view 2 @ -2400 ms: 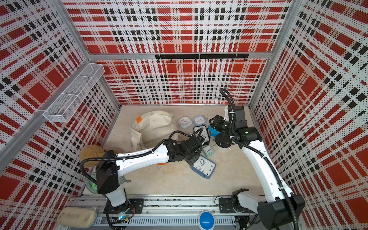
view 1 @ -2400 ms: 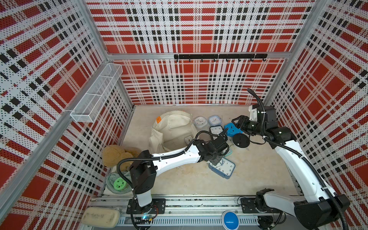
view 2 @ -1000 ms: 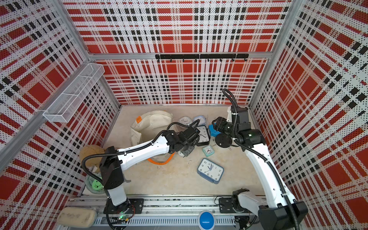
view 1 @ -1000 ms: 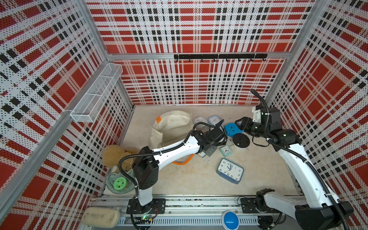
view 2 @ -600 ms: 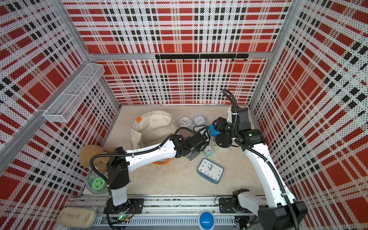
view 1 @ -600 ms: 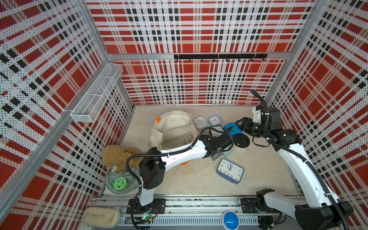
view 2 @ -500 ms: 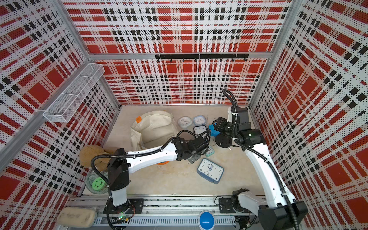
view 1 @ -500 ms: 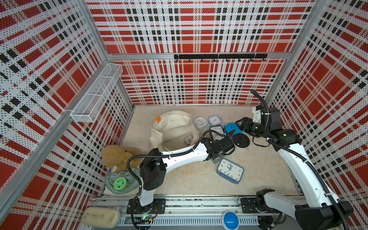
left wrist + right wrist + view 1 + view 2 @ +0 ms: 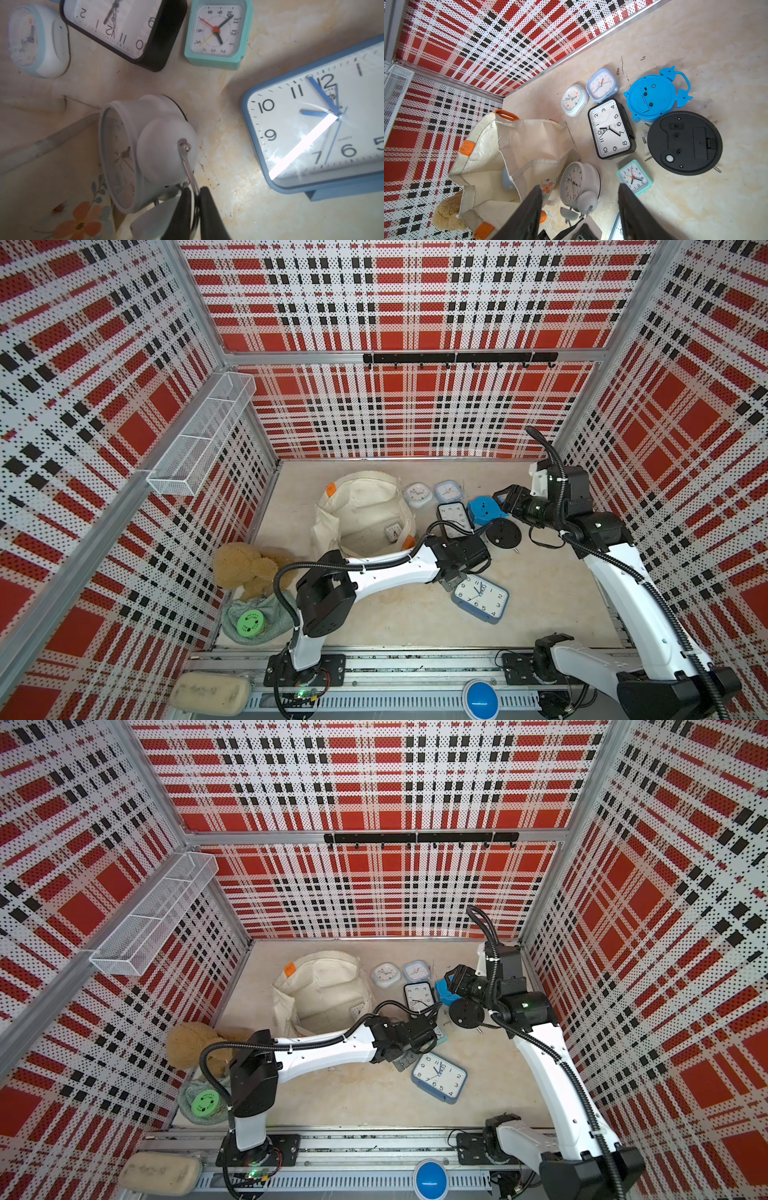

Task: Take the alarm clock out of the canvas bag
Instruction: Place the alarm at the center of the board.

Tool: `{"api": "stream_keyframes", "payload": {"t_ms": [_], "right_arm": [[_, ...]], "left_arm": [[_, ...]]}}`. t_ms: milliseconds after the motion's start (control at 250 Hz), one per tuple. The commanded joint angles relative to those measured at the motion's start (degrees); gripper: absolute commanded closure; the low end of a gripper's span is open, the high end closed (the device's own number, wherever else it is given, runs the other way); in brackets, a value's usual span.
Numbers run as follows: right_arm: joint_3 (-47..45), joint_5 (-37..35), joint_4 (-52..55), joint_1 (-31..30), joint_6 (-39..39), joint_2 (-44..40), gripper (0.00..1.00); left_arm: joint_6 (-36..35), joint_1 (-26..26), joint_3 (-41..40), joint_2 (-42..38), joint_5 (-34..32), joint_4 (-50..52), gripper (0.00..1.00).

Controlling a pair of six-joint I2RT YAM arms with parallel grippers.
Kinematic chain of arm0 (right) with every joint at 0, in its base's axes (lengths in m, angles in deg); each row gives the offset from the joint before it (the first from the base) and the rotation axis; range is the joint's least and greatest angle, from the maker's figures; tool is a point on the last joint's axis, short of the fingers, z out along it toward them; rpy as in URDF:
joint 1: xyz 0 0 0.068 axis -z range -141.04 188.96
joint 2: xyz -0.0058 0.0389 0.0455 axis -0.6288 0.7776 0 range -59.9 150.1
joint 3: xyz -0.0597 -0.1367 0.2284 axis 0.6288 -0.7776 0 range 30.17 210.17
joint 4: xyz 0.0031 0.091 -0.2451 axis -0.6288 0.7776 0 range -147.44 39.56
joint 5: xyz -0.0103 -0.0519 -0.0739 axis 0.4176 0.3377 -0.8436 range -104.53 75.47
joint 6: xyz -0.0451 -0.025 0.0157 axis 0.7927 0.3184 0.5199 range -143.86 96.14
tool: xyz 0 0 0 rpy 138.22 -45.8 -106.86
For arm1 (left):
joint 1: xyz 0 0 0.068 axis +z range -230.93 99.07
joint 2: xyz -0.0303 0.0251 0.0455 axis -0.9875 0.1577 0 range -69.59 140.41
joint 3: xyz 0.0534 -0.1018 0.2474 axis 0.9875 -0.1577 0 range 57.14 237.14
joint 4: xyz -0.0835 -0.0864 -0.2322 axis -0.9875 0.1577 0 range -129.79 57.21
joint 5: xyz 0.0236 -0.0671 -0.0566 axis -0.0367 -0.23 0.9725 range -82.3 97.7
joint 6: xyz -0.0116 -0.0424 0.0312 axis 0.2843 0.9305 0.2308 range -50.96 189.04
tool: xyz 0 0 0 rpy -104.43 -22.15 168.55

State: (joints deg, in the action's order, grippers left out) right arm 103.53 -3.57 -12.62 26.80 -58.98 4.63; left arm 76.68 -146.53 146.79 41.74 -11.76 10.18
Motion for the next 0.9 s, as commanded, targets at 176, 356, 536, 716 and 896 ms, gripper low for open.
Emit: {"api": "stream_keyframes", "payload": {"t_ms": [176, 356, 536, 716, 896], "right_arm": [[2.04, -0.66, -0.26, 0.21, 0.92, -0.02, 0.39], [2.26, 0.17, -0.42, 0.21, 2.43, -0.11, 0.39], [4.53, 2.31, 0.88, -0.51, 6.86, 1.04, 0.35], [10.32, -4.57, 4.68, -10.05, 9.19, 6.75, 0.2], [16.54, -8.7, 5.5, -21.06, 11.75, 16.5, 0.16]], "left_arm": [[2.21, 0.26, 1.44, 1.17, 3.13, -1.82, 0.8], [4.57, 1.42, 4.39, -4.22, 5.18, -1.4, 0.74], [6.67, 4.0, 8.39, -15.48, 1.29, -0.18, 0.6], [17.15, 15.98, 1.9, -27.86, 3.58, 0.99, 0.48], [26.12, 30.26, -12.96, -37.38, 15.29, -6.04, 0.48]]}}
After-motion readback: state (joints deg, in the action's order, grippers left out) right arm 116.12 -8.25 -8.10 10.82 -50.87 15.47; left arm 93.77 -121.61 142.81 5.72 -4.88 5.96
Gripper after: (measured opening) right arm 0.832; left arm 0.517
